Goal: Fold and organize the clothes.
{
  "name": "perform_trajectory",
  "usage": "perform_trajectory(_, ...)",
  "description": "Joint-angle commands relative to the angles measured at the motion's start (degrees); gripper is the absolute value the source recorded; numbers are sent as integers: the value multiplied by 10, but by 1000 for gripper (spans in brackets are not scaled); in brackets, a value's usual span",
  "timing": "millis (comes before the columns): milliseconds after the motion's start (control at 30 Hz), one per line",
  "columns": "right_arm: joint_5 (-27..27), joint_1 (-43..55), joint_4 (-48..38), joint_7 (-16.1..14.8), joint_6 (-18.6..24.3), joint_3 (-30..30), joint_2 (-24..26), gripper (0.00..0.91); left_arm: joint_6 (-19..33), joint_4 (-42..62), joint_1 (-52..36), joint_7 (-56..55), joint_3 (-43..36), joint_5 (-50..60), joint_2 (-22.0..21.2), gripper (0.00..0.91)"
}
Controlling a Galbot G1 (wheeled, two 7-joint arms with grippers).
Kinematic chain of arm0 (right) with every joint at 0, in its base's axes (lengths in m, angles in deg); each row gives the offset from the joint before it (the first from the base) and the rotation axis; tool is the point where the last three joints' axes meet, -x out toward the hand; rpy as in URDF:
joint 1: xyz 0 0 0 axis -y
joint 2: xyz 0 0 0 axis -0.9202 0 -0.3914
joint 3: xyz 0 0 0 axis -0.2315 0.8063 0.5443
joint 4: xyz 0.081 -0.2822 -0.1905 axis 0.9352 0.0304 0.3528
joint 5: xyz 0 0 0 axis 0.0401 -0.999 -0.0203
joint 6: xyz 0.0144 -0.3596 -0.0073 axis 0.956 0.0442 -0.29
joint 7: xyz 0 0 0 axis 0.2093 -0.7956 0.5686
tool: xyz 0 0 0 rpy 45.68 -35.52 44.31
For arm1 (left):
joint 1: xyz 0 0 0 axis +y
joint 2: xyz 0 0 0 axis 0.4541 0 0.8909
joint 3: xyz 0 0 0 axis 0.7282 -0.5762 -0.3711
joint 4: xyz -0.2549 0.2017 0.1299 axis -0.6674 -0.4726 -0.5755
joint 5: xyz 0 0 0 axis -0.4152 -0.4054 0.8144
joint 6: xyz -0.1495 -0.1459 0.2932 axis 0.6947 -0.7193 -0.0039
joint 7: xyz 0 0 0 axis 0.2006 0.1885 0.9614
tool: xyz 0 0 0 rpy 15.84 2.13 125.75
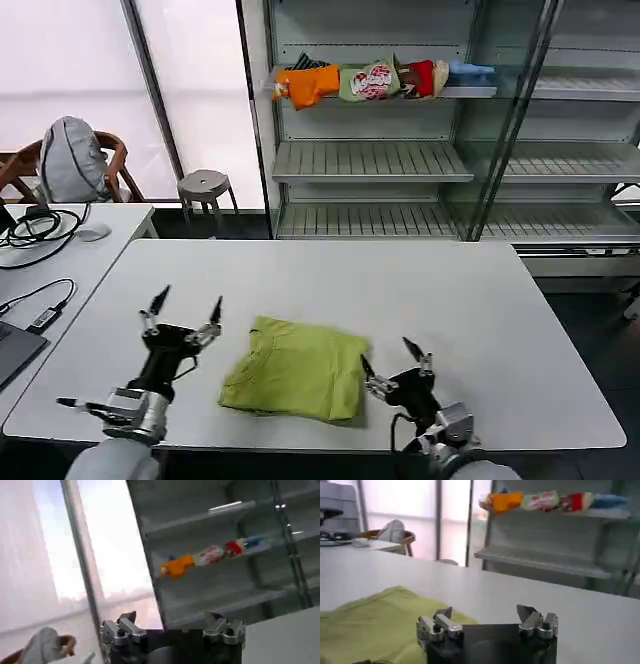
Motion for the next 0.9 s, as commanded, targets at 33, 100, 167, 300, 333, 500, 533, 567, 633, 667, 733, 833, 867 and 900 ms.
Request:
perform_trajectory(33, -68, 69, -101, -22, 25, 118, -7, 907, 26, -2, 37, 26, 135, -25, 22, 907)
perform_trajectory(100, -67, 67, -102, -25, 23, 109, 4, 907, 27, 1, 36, 25, 134, -24, 22, 907)
perform_trajectory(167, -66, 61, -101, -29, 23, 100, 12, 907, 27, 3, 33, 25, 132, -24, 22, 907)
perform_trajectory(300, -56, 45, -94, -29, 23, 70, 24, 907, 27, 9, 23, 25, 123, -23, 22, 907)
perform_trajectory(333, -55, 42, -93, -30, 24, 65, 24, 907, 27, 10, 23, 25, 121, -22, 21, 907)
perform_trajectory(500, -53, 35, -101, -29, 27, 47, 26, 907, 27, 17, 14, 23, 108, -19, 21, 907)
perform_trajectory(533, -51, 35, -103, -29, 27, 45, 25, 907, 27, 18, 14, 23, 107, -19, 21, 907)
perform_trajectory(567, -49, 35, -103, -28, 27, 42, 24, 907, 27, 20, 13, 22, 106, -19, 21, 907)
perform_trajectory(633, -42, 39, -106, -27, 27, 34, 21, 907, 28, 22, 13, 22, 105, -19, 23, 907)
perform_trajectory(667, -40, 43, -109, -27, 26, 32, 20, 907, 28, 24, 12, 22, 105, -19, 24, 907)
perform_trajectory(733, -40, 51, -116, -25, 24, 30, 19, 907, 29, 26, 11, 22, 104, -19, 25, 907)
perform_trajectory(833, -40, 72, -134, -22, 17, 32, 16, 907, 29, 29, 10, 21, 102, -19, 27, 907)
perform_trajectory(867, -39, 77, -139, -21, 14, 32, 15, 907, 29, 29, 10, 21, 101, -19, 27, 907)
perform_trajectory(900, -38, 85, -145, -19, 11, 31, 14, 907, 30, 30, 11, 21, 99, -18, 27, 907)
